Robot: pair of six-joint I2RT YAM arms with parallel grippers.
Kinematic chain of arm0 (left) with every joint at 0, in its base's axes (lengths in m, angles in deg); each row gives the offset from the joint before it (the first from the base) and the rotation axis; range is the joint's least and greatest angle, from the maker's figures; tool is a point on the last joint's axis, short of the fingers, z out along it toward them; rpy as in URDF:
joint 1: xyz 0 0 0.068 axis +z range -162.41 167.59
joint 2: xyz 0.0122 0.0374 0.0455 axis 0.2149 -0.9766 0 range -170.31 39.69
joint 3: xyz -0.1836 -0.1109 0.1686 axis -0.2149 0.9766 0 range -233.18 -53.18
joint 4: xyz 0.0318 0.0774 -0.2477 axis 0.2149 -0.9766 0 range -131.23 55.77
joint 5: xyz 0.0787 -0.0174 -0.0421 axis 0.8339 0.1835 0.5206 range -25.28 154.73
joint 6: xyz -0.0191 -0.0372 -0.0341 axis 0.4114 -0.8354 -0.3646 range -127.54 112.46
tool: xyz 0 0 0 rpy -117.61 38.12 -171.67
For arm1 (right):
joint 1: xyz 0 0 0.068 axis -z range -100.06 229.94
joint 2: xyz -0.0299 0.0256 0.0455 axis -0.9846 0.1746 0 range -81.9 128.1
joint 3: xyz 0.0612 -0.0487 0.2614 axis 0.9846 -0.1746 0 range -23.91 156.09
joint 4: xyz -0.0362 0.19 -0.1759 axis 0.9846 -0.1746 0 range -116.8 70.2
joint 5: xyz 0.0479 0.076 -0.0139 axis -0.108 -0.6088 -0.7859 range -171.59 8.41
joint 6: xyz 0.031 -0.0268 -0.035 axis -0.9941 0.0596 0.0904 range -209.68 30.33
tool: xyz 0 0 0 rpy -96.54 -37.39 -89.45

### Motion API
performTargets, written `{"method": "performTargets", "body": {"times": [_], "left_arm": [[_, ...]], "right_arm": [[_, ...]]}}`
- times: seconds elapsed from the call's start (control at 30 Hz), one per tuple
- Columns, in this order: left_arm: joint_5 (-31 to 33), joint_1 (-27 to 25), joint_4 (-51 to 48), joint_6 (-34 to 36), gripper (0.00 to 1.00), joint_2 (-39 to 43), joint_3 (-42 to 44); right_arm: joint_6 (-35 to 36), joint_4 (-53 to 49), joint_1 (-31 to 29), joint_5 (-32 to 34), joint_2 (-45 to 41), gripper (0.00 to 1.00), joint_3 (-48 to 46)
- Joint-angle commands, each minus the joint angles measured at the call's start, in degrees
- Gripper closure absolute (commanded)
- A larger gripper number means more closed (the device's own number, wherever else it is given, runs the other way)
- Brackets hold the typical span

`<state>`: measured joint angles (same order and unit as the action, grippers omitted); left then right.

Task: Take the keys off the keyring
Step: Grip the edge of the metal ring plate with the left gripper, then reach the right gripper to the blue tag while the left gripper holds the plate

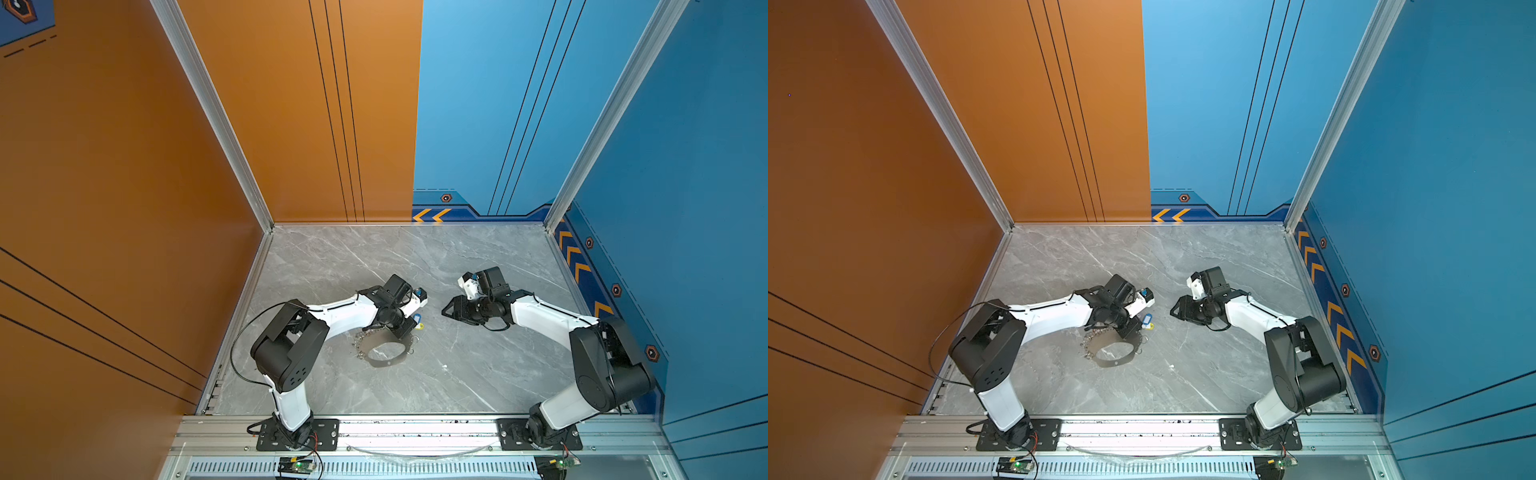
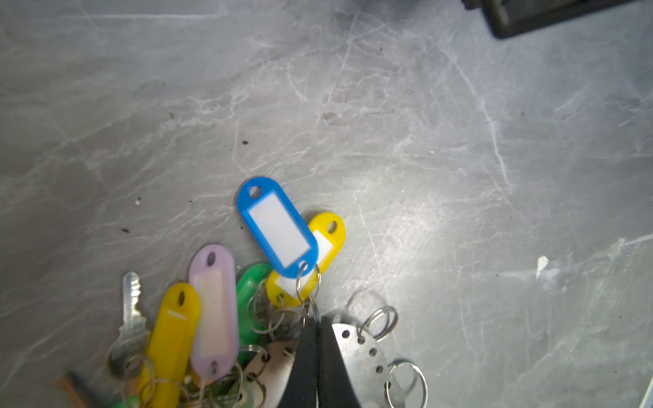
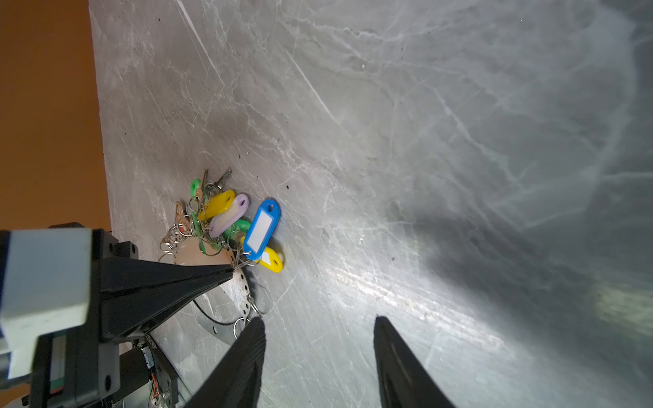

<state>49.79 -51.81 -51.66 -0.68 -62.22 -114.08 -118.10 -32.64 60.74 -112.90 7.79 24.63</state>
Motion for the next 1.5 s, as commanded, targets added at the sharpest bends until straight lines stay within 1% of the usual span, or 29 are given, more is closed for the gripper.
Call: {"method": "performTargets", "body": {"times": [0.0,0.3,0.4,0.7,0.87,0.9,1.0,1.23,1.33,1.47], "left_arm": [[0.48,-0.02,-1.29,0.57,1.0,1.86,1.14],[-0.33,0.9,-1.29,0.19,1.0,6.81,1.49],[-0.8,1.21,-0.53,0.12,1.0,8.13,3.64],[-2.77,2.28,0.89,-0.3,1.0,10.43,5.98],[-2.46,3.52,2.75,-1.31,1.0,11.61,9.14],[-2.01,3.7,2.93,-1.47,1.0,11.73,9.87],[-2.21,3.8,3.75,-2.2,1.0,11.87,11.62],[-0.99,3.8,4.98,-3.27,1.0,12.72,14.42],[-0.92,4.16,6.1,-3.85,1.0,13.9,16.06],[-0.87,4.35,6.12,-4.1,1.0,14.55,17.0]], "right_arm": [[-0.71,0.29,-0.66,0.11,0.92,0.48,0.13],[-0.84,-0.56,-2.67,0.64,1.37,0.48,2.31],[-0.88,-0.69,-3.5,0.64,1.69,0.48,2.86],[-0.28,-0.68,-7.01,-1.53,2.89,0.48,5.79],[-0.05,-0.47,-9.98,-2.11,6.13,0.48,6.44],[-0.2,-0.4,-10.52,-2.08,6.91,0.51,6.55],[-1.36,0.33,-11.83,-2.18,9.1,0.51,6.96],[-1.93,0.4,-15.4,1.74,12.69,0.49,9.25],[-2.32,0.49,-16.12,4.22,14.78,0.47,10.75],[-3.64,-0.14,-17.21,5.91,17.58,0.44,13.01]]}}
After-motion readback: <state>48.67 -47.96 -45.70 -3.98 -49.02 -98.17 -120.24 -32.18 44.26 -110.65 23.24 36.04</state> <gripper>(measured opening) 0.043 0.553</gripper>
